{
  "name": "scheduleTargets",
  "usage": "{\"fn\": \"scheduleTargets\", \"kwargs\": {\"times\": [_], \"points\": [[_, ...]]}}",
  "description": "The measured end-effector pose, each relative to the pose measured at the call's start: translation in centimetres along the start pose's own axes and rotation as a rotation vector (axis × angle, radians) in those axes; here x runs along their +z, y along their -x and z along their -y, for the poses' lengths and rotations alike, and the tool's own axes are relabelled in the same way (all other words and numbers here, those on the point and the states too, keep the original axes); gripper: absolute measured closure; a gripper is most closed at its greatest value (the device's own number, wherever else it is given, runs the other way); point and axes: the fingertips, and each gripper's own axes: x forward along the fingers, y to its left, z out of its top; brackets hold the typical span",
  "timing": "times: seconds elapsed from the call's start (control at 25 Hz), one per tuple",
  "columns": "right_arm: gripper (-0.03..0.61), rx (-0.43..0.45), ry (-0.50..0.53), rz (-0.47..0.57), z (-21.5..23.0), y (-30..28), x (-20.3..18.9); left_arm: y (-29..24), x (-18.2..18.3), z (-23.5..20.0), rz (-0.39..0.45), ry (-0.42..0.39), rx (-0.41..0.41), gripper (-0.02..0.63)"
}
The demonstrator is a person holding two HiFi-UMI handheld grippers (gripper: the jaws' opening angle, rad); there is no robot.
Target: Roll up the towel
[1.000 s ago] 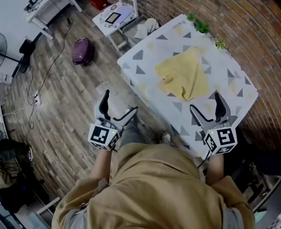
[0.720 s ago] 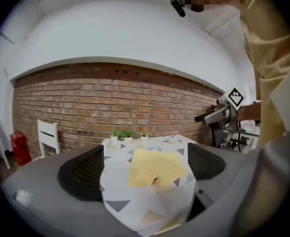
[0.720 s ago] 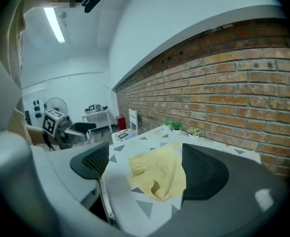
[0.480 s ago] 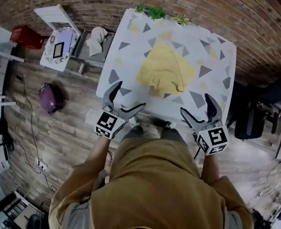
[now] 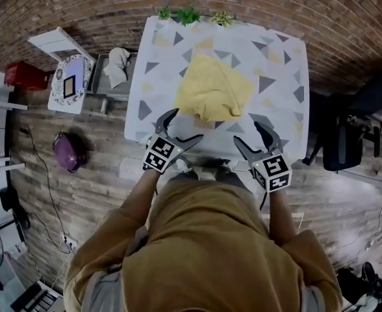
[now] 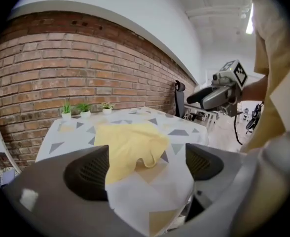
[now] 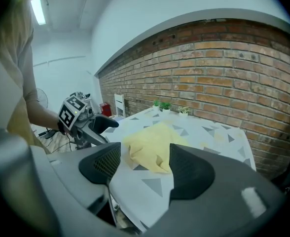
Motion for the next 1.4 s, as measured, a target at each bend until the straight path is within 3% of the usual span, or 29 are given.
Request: {"fn": "scheduleTargets", "kwargs": {"times": [0.08,0.2,0.24,0.48,0.64,0.72,0.8,0.84,1.12,1.4], "points": [[0.298,0.024,0.025,-0.030,0.1,-1.6,-0.9,-1.1,-0.6,-0.1,-0.030,-0.007,-0.011,0.120],[0.306,0.074,0.071,-0.106,0.3,-4.8,-2.7,-2.7,-1.5,0.4,-0.087,-0.048,-0.051,0.247],[0.307,0.086,0.093,-0.129,0.5,-6.0,-3.3,-3.2,-1.8,0.5,-0.110,-0.069,-0.061,0.264],[0.327,0.132,0.208,-0.271,1.3,-11.9,-6.6,-5.5,-2.5,0.7,-0.190,-0.178,-0.065,0.281],[0.341,0.150,0.193,-0.343,1.6,-13.8,-7.9,-6.0,-2.7,0.4,-0.213,-0.175,-0.083,0.283],[0.389,0.147,0.185,-0.360,1.8,-14.1,-8.3,-6.1,-2.6,0.2,-0.203,-0.160,-0.078,0.284],[0.522,0.131,0.181,-0.365,2.0,-14.1,-8.5,-6.0,-2.4,0.3,-0.185,-0.144,-0.077,0.284],[0.548,0.129,0.176,-0.363,2.1,-14.0,-8.5,-6.0,-2.3,0.4,-0.176,-0.140,-0.078,0.284],[0.561,0.147,0.159,-0.279,0.9,-11.3,-7.4,-5.8,-2.3,1.6,-0.171,-0.163,-0.120,0.284],[0.565,0.153,0.070,-0.177,0.6,-8.6,-7.2,-6.8,-2.4,2.8,-0.180,-0.190,-0.182,0.325]]}}
